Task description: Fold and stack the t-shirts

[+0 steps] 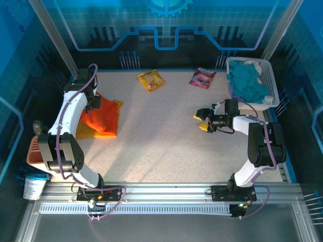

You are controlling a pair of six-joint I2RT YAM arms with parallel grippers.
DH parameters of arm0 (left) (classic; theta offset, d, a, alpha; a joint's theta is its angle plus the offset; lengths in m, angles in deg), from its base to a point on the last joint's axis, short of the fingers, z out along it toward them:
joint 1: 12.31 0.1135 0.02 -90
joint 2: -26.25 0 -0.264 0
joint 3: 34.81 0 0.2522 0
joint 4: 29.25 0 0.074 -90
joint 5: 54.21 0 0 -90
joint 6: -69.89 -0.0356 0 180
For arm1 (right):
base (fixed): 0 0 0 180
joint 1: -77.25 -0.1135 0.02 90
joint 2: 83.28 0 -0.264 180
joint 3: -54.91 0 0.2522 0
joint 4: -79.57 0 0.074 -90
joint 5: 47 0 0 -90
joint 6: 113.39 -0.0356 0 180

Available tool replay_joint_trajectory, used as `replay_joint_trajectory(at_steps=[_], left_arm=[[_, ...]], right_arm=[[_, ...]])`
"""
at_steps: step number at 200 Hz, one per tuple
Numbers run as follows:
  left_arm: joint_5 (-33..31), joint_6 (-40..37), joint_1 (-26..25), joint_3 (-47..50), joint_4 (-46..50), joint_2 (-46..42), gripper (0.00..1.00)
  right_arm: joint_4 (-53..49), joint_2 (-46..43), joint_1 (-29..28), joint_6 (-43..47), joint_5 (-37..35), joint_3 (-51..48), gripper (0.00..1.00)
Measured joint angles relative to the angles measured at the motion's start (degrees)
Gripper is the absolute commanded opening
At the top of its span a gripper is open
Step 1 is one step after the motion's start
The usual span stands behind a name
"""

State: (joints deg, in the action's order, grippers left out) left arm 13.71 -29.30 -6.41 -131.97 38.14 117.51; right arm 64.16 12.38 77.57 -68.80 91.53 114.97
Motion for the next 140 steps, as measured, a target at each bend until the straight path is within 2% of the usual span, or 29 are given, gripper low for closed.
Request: replay_joint_trajectory(at_steps=[6, 18, 23, 32, 48, 58, 98, 140], left_arm=[[-0.46, -0.15, 0.00, 0.00, -0.07, 0.17, 0.19], [-1.44, -0.09, 0.00, 0.28, -0.57, 0.50, 0.56], [-1.88, 0.02, 0.00, 0.42, -0.87, 0.63, 0.69], [-2.82, 0.04, 0.00, 0.70, -1.46, 0.92, 0.83], [-4.57, 0.26, 0.00, 0.74, -1.97, 1.70, 0.96], [-5.31, 0.96, 0.00, 0.74, -2.16, 2.14, 0.99], [-5.99, 2.27, -0.57, -0.15, -1.66, 2.56, 0.99], [-4.39, 3.19, -4.87, -1.22, -1.62, 0.17, 0.99]], right_arm=[[0.00, 0.00, 0.00, 0.00, 0.00, 0.00, 0.77], [0.00, 0.00, 0.00, 0.00, 0.02, 0.00, 0.77], [0.00, 0.00, 0.00, 0.00, 0.02, 0.00, 0.77], [0.00, 0.00, 0.00, 0.00, 0.09, 0.00, 0.77], [-0.02, 0.00, 0.00, 0.02, 0.15, 0.00, 0.77], [-0.07, 0.00, 0.00, 0.04, 0.15, 0.00, 0.77], [-1.20, -0.28, 0.00, 0.72, 0.07, 0.33, 0.77], [-2.34, -0.94, -0.46, 1.18, -0.15, 1.40, 0.77]])
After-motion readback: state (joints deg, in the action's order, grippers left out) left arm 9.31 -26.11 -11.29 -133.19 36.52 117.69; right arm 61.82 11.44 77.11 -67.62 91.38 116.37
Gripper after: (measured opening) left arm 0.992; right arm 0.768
